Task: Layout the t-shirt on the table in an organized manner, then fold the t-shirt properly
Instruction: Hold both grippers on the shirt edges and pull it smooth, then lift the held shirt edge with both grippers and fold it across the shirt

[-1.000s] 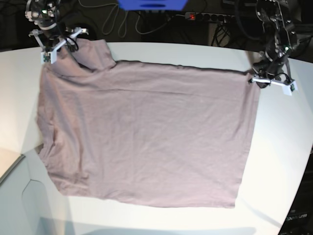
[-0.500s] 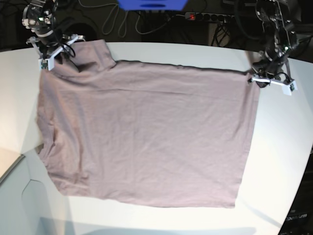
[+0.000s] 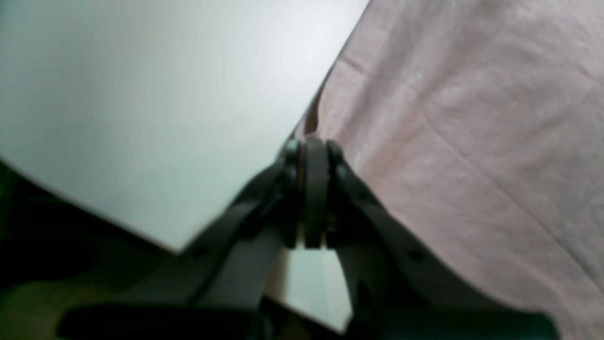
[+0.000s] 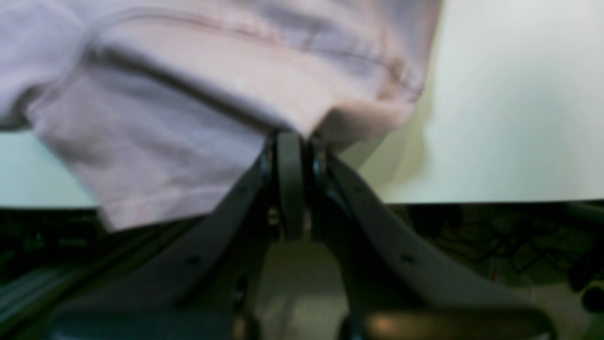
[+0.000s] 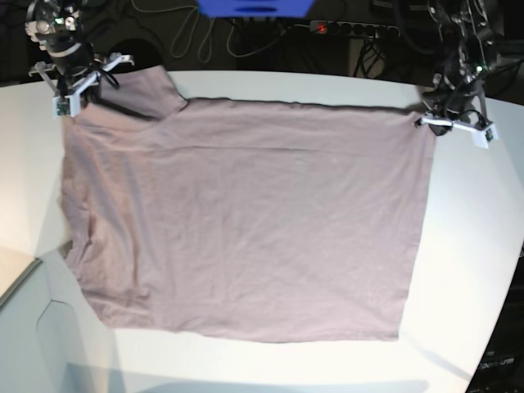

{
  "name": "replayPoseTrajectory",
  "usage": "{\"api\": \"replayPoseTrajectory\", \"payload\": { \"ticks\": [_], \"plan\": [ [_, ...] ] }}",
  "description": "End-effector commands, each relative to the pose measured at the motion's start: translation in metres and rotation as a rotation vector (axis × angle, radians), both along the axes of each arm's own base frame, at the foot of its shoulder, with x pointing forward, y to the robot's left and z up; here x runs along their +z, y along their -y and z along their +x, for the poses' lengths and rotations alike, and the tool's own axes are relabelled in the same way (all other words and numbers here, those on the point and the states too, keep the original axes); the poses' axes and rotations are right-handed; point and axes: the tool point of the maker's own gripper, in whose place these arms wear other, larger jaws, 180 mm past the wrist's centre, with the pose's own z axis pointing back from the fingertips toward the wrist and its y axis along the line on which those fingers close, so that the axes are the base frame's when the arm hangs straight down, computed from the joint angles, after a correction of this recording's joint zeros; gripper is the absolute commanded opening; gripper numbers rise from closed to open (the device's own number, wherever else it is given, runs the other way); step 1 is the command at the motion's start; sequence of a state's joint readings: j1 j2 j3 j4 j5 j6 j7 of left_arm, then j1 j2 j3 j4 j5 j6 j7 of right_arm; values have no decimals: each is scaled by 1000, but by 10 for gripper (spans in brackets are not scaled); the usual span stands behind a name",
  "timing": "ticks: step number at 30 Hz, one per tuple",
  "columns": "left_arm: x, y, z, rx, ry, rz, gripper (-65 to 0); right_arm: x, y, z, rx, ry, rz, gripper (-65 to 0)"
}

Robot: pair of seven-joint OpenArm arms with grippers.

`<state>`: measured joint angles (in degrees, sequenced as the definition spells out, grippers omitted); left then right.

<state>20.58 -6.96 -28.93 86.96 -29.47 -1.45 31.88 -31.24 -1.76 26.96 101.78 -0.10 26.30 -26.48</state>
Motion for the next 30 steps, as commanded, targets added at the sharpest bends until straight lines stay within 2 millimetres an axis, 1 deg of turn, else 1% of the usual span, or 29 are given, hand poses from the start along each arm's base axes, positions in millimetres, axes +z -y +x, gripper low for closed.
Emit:
{"api": "replayPoseTrajectory", "payload": {
  "ticks": [1, 5, 7, 9, 12, 14, 17, 18, 21, 27, 30],
  "plan": [
    [15, -6, 6, -7, 43, 30, -649, 12, 0, 3, 21, 36, -10, -650],
    [33, -4, 5, -28, 79, 57, -649, 26, 1, 5, 34, 62, -34, -650],
    [40, -3, 5, -37, 91, 67, -649, 30, 1, 6, 39, 71, -41, -650],
    [44, -2, 4, -41, 97, 73, -649, 30, 0, 3, 41, 64, -41, -650],
    [51, -15, -1, -6, 107, 94, -649, 29, 0, 1, 41, 60, -41, -650],
    [51, -22, -4, 12, 106, 100, -649, 28, -1, -1, 51, 54, -38, -650],
    [50, -24, -5, 12, 99, 103, -649, 26, -16, -5, 139, 38, -4, -650],
    [51, -25, -5, 14, 101, 105, -649, 26, -17, -6, 153, 35, 3, -650],
    [52, -25, -6, 22, 102, 102, -649, 24, -23, -7, 149, 36, 22, -650],
    [52, -23, -5, 18, 105, 100, -649, 27, -24, -4, 152, 47, 19, -650],
    [55, -24, 0, 19, 118, 101, -649, 32, -23, 10, 153, 81, 16, -650]
  ]
}}
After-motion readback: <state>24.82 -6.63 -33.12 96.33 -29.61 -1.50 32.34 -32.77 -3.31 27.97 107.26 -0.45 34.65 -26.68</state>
